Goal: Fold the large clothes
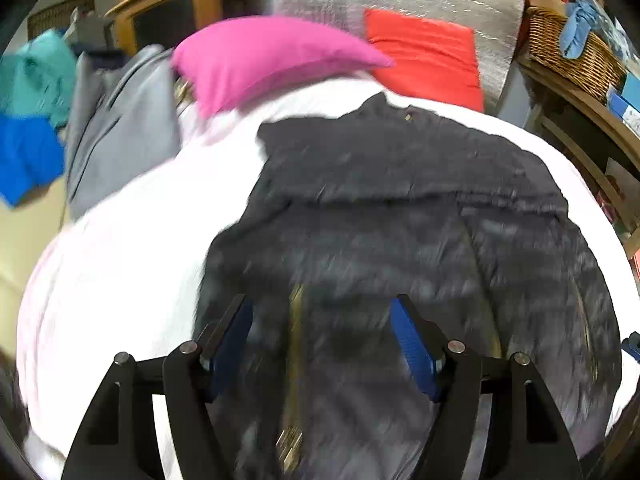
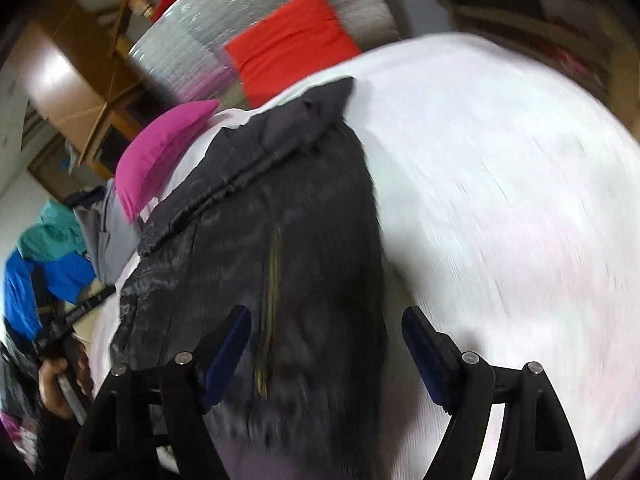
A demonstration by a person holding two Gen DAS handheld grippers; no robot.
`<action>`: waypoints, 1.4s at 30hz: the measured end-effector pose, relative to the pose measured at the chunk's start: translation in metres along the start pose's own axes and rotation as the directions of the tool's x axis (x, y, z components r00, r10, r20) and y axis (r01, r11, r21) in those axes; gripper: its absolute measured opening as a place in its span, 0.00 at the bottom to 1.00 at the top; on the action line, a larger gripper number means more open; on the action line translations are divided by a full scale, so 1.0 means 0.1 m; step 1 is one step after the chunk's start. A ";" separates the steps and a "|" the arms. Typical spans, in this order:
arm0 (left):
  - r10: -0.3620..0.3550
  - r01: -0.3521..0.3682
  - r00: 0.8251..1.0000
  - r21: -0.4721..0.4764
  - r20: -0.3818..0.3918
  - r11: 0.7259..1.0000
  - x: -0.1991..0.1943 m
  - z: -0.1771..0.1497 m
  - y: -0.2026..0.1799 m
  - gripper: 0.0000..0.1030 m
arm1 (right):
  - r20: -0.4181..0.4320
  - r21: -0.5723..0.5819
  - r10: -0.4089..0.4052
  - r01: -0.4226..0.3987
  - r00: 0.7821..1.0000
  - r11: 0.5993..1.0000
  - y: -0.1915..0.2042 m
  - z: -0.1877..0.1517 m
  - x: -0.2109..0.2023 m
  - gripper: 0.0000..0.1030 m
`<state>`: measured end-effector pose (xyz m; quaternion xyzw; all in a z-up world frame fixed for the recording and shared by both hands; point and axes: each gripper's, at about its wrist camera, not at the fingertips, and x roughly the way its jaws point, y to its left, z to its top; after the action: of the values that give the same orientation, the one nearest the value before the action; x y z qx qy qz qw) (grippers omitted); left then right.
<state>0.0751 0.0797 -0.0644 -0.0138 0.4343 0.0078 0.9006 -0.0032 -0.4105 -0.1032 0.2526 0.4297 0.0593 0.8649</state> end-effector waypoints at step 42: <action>-0.102 0.074 0.986 -0.200 -0.135 0.977 -0.20 -1.32 0.76 0.62 | -0.052 -0.018 0.009 -0.010 0.999 1.000 0.08 -0.81 0.03 0.53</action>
<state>-0.0422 0.1514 -0.1322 -0.1216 0.4943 0.0090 0.8607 -0.0633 -0.3719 -0.1421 0.2454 0.4500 0.0739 0.8555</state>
